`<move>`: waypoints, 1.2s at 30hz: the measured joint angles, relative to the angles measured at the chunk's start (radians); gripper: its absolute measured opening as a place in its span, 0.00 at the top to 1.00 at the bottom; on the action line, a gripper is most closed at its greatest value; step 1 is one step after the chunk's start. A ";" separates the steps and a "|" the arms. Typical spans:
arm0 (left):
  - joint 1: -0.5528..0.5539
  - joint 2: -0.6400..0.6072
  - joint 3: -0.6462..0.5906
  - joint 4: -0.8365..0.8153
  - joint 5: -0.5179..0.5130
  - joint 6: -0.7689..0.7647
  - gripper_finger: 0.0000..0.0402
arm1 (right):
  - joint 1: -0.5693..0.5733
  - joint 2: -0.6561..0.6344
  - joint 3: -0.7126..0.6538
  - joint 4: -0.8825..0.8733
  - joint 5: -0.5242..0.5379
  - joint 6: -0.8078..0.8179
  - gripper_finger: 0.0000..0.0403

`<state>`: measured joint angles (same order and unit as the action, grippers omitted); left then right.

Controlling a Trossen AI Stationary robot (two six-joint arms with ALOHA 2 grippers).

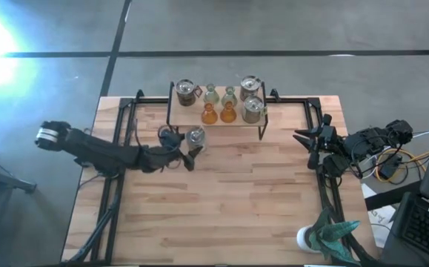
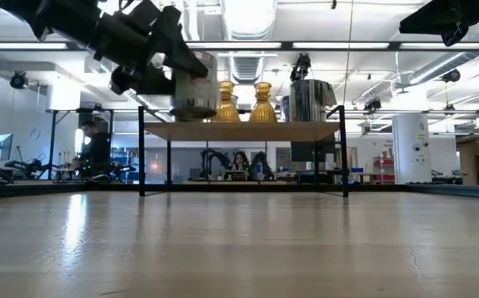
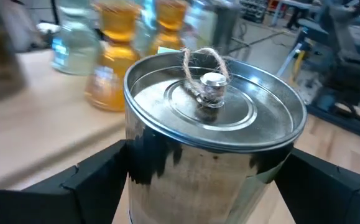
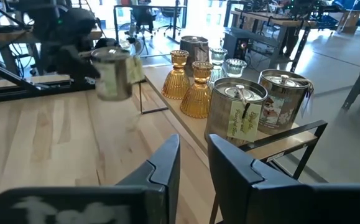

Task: Pick & Place candle stick holders
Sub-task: Put the green scented candle on the shelf aligned with the brown scented candle

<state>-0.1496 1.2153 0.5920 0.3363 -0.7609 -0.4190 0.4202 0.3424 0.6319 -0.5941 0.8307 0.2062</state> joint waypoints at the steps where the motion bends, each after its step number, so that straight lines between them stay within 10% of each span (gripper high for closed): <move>1: 0.014 -0.023 0.000 -0.020 0.001 0.000 0.10 | 0.000 0.000 0.000 0.000 0.000 0.000 0.80; 36: 0.494 -0.130 -0.009 -0.073 0.329 0.212 0.10 | 0.000 0.000 0.000 0.000 0.000 0.000 0.82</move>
<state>0.3441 1.0857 0.5827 0.2632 -0.4323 -0.2070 0.4206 0.3428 0.6319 -0.5941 0.8307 0.2059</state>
